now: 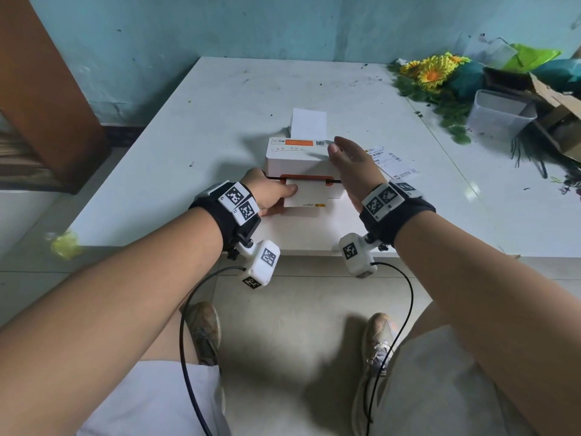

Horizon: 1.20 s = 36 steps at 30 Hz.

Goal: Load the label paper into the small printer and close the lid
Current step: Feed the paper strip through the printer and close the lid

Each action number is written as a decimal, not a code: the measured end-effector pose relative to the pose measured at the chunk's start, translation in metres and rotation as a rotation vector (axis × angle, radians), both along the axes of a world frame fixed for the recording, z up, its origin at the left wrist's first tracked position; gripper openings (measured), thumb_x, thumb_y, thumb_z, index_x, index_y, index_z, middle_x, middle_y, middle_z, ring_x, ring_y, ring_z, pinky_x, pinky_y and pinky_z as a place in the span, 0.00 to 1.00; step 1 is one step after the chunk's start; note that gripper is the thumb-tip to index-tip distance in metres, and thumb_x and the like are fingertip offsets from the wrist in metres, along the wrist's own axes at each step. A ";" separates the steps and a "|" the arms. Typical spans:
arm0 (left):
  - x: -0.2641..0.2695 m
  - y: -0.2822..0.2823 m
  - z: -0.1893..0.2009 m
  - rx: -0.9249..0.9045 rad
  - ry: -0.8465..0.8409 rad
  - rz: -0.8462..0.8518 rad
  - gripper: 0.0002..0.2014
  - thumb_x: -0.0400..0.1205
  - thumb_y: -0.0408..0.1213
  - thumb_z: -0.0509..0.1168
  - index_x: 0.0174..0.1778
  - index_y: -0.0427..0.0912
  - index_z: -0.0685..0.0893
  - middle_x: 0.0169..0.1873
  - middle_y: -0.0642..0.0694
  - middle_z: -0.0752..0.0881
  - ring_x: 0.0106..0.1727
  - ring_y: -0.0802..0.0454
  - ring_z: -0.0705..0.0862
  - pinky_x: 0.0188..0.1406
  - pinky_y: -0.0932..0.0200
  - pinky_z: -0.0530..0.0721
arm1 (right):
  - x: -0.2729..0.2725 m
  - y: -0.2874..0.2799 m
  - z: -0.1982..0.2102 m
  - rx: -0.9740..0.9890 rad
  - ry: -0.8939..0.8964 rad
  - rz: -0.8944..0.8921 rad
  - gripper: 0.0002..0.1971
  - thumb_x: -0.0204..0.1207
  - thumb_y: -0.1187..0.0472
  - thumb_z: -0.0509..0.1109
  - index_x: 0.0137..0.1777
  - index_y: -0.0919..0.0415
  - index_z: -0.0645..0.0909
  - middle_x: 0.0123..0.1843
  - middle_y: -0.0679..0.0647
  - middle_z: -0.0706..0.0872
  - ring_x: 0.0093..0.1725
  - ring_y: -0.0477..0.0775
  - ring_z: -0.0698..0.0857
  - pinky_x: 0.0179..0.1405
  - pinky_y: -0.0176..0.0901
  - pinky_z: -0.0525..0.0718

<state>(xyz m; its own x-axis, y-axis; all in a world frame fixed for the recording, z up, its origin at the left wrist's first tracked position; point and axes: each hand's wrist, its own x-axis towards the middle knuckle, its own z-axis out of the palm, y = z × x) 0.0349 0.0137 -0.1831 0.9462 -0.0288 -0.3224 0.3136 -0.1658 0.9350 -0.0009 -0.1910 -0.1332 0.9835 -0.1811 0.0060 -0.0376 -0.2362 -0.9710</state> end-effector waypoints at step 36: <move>-0.021 0.007 0.070 0.123 0.137 0.120 0.36 0.76 0.82 0.55 0.52 0.50 0.84 0.48 0.42 0.82 0.45 0.44 0.82 0.51 0.50 0.87 | 0.025 -0.006 -0.010 0.118 0.144 -0.062 0.29 0.87 0.46 0.58 0.88 0.39 0.67 0.75 0.41 0.80 0.80 0.53 0.76 0.86 0.60 0.71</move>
